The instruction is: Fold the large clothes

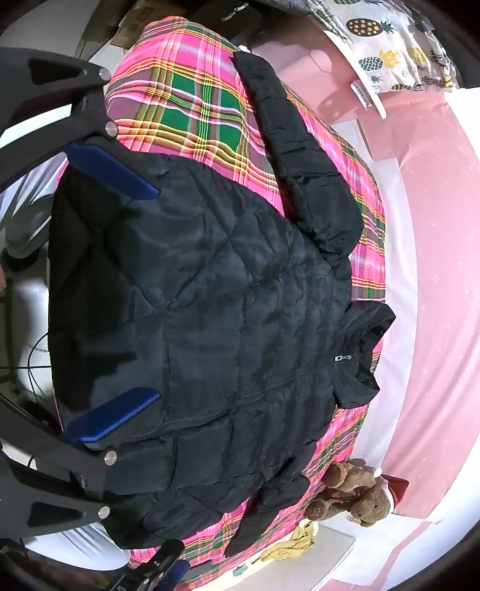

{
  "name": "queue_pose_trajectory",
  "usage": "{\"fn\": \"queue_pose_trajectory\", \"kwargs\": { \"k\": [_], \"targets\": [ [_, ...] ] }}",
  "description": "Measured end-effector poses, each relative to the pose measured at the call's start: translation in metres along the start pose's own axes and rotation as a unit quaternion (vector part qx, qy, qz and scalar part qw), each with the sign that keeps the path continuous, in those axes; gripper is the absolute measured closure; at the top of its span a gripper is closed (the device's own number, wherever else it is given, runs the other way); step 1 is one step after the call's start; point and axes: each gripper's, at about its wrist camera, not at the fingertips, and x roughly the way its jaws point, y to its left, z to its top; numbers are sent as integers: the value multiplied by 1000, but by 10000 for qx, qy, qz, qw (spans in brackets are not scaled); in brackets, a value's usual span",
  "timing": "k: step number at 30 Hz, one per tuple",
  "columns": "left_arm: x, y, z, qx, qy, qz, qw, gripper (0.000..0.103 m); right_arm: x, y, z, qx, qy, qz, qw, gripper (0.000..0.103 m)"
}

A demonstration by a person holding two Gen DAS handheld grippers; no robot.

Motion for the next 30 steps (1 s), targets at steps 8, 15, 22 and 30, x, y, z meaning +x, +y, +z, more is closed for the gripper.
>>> {"fn": "queue_pose_trajectory", "kwargs": {
  "k": [8, 15, 22, 30],
  "targets": [
    [1, 0, 0, -2, 20, -13, 10000, 0, 1, 0, 0, -8, -20, -6, 10000, 23],
    [0, -1, 0, 5, 20, -24, 10000, 0, 1, 1, 1, -22, -15, -35, 10000, 23],
    [0, -5, -3, 31, 30, -28, 10000, 0, 2, 0, 1, -11, -3, -25, 10000, 23],
    [-1, -6, -3, 29, 45, -31, 10000, 0, 2, 1, 0, -20, 0, -32, 10000, 23]
  ]
}}
